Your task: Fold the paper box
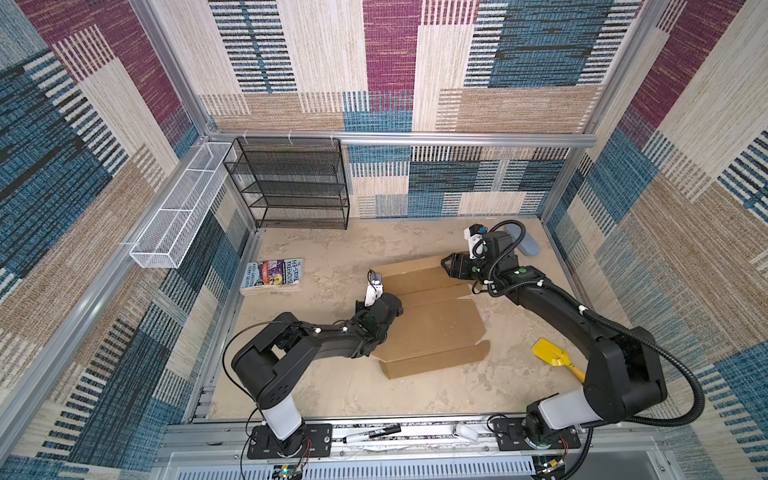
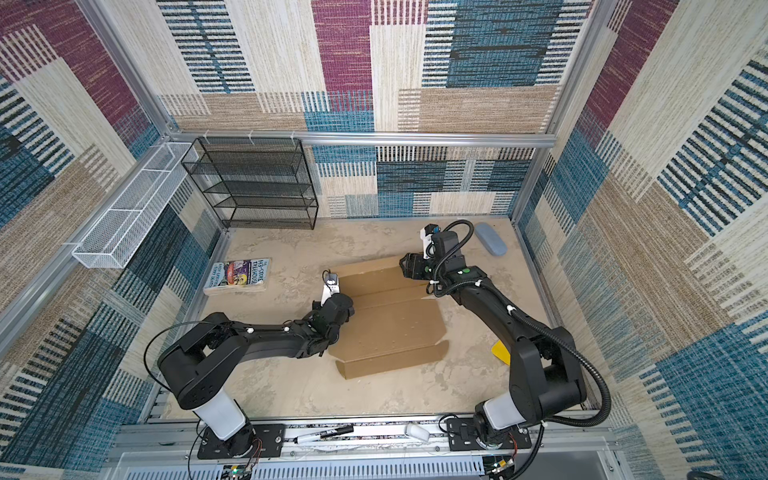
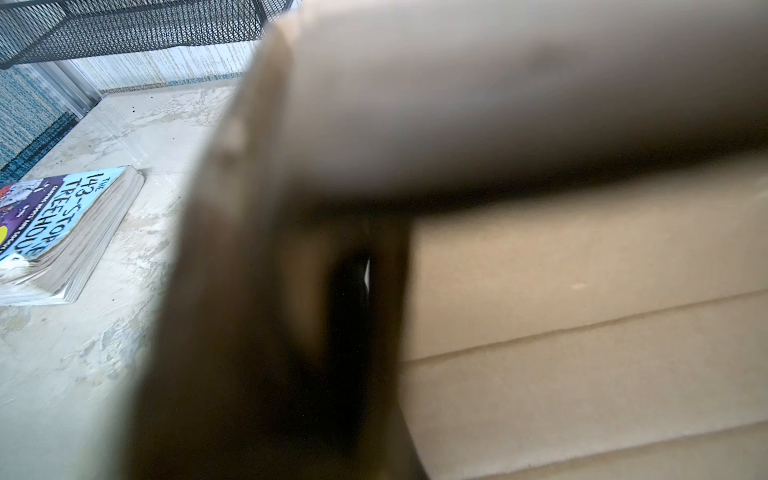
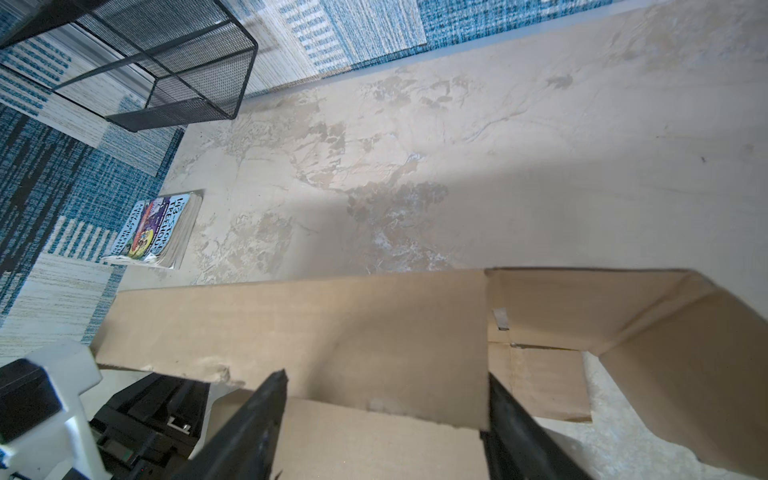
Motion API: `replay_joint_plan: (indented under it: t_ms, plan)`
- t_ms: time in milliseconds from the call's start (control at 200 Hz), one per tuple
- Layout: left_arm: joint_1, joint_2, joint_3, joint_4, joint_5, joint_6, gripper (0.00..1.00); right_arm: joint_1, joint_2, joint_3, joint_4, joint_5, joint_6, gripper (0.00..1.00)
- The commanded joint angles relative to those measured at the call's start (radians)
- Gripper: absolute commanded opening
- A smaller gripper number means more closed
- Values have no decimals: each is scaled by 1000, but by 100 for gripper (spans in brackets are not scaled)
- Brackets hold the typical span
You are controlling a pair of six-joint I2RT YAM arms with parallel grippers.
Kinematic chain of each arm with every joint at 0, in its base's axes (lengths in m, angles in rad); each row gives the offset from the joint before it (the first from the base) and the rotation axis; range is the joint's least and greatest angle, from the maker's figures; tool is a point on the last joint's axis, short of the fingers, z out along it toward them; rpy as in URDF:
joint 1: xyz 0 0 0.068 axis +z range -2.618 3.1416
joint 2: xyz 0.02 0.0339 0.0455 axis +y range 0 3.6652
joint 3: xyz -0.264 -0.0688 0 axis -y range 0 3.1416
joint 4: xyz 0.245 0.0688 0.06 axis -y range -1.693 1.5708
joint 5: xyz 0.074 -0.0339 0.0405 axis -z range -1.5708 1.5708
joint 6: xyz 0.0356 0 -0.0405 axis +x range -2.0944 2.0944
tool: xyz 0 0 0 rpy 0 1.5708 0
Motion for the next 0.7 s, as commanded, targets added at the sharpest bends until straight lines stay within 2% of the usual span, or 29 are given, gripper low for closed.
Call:
replay_joint_plan:
  t_ms: [0, 195, 436, 696]
  plan:
    - [1, -9, 6, -28, -22, 15, 0, 1, -51, -12, -25, 27, -16, 82]
    - [3, -18, 8, -46, -28, 15, 0, 1, -137, -90, -75, 47, -22, 89]
    - [10, -10, 43, -133, -20, -16, 0, 1, -193, -256, -28, 43, 18, 90]
    - [15, -3, 56, -158, -6, -26, 0, 1, -89, -315, 53, 74, 24, 90]
